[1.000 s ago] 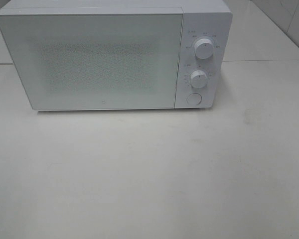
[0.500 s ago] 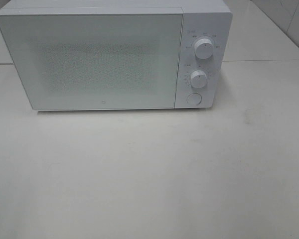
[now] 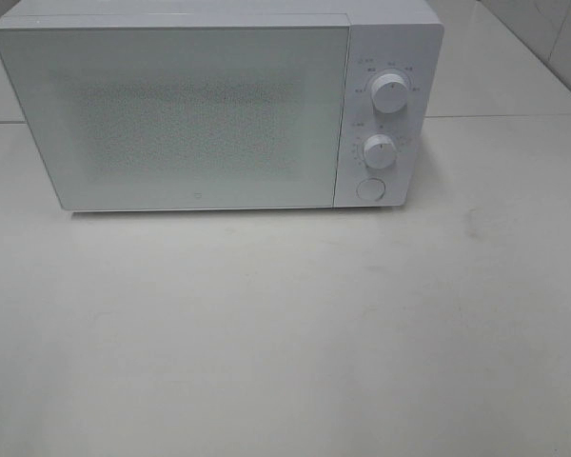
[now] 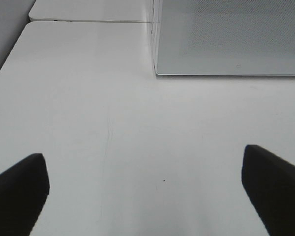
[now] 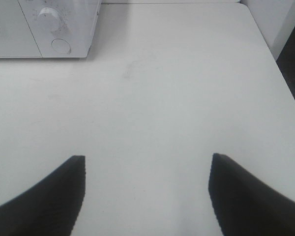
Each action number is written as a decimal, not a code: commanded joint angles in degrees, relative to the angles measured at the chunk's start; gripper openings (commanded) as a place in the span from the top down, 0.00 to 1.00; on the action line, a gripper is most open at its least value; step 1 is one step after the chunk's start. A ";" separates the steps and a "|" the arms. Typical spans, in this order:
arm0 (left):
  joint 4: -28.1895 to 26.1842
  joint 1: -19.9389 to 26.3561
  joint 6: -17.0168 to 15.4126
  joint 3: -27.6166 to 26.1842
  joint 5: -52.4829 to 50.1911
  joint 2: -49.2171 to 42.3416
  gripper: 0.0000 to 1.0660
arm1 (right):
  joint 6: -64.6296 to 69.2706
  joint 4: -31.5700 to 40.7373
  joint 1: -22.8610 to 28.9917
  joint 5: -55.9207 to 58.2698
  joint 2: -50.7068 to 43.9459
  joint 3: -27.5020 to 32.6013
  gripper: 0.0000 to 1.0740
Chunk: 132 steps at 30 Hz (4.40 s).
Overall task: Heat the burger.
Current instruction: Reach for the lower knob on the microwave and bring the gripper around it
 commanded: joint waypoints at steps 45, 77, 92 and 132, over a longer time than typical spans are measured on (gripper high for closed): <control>-0.74 -0.17 -0.23 0.17 -0.29 -1.49 0.06 | 0.92 0.00 -0.06 -37.30 38.79 -2.86 0.35; -0.74 -0.17 -0.23 0.17 -0.29 -1.49 0.06 | 0.46 3.44 -0.06 -86.69 75.40 -2.81 0.35; -0.74 -0.17 -0.23 0.17 -0.29 -1.49 0.06 | -22.06 31.51 16.16 -113.22 83.14 6.13 0.35; -0.74 -0.17 -0.23 0.17 -0.29 -1.49 0.06 | -20.05 56.61 39.13 -137.62 103.30 3.32 0.28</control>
